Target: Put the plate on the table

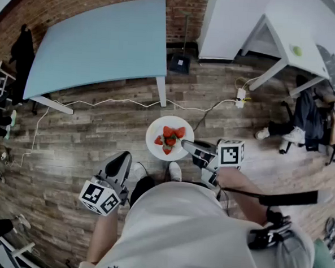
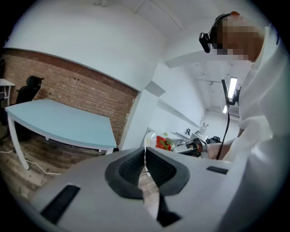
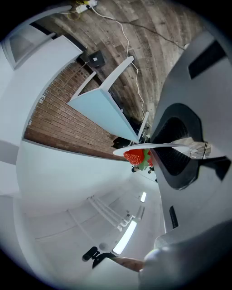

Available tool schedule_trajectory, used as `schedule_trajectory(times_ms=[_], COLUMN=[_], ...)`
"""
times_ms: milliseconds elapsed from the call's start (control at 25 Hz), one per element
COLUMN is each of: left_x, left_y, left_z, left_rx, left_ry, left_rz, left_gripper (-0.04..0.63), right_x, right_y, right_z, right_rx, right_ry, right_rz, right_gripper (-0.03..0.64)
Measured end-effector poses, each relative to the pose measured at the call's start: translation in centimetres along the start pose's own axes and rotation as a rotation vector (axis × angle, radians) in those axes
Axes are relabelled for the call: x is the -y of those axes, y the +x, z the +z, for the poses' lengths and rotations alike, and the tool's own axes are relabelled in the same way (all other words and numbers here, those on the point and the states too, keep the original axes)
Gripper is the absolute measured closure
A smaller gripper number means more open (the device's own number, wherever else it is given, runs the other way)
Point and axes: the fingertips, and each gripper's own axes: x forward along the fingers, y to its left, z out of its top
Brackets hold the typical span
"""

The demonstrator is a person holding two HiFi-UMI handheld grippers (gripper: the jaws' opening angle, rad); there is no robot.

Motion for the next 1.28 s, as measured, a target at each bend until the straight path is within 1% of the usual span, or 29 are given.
schedule_trajectory(times_ms=[120, 320, 520, 680, 840, 920, 1040, 1280], left_x=[-0.5, 0.4, -0.1, 0.5, 0.5, -0.2, -2.3, -7.6], left_y=[0.2, 0.6, 0.2, 0.6, 0.4, 0.1, 0.6, 1.2], left_z=[0.8, 1.0, 1.0, 1.1, 1.0, 1.1, 2.2, 3.7], left_rx=[0.019, 0.020, 0.028, 0.033, 0.047, 0.047, 0.043, 0.053], left_ry=[0.017, 0.029, 0.027, 0.025, 0.015, 0.006, 0.000, -0.008], left_rz=[0.024, 0.031, 0.058, 0.096, 0.130, 0.137, 0.147, 0.138], left_gripper=[0.582, 0.581, 0.581, 0.581, 0.581, 0.581, 0.581, 0.581], right_x=[0.0, -0.2, -0.3, 0.6, 1.2, 1.2, 1.2, 1.9], right_y=[1.1, 0.9, 1.4, 1.2, 1.3, 2.3, 4.5, 9.0], right_z=[0.6, 0.7, 0.7, 1.1, 1.4, 1.7, 3.2, 4.9], right_rx=[-0.018, -0.027, -0.062, -0.096, -0.122, -0.129, -0.138, -0.153], right_ry=[-0.010, 0.007, -0.011, 0.012, 0.008, 0.011, 0.008, 0.014], right_rz=[0.011, 0.031, 0.050, 0.057, 0.065, 0.071, 0.077, 0.023], right_gripper=[0.588, 0.588, 0.589, 0.589, 0.589, 0.589, 0.589, 0.589])
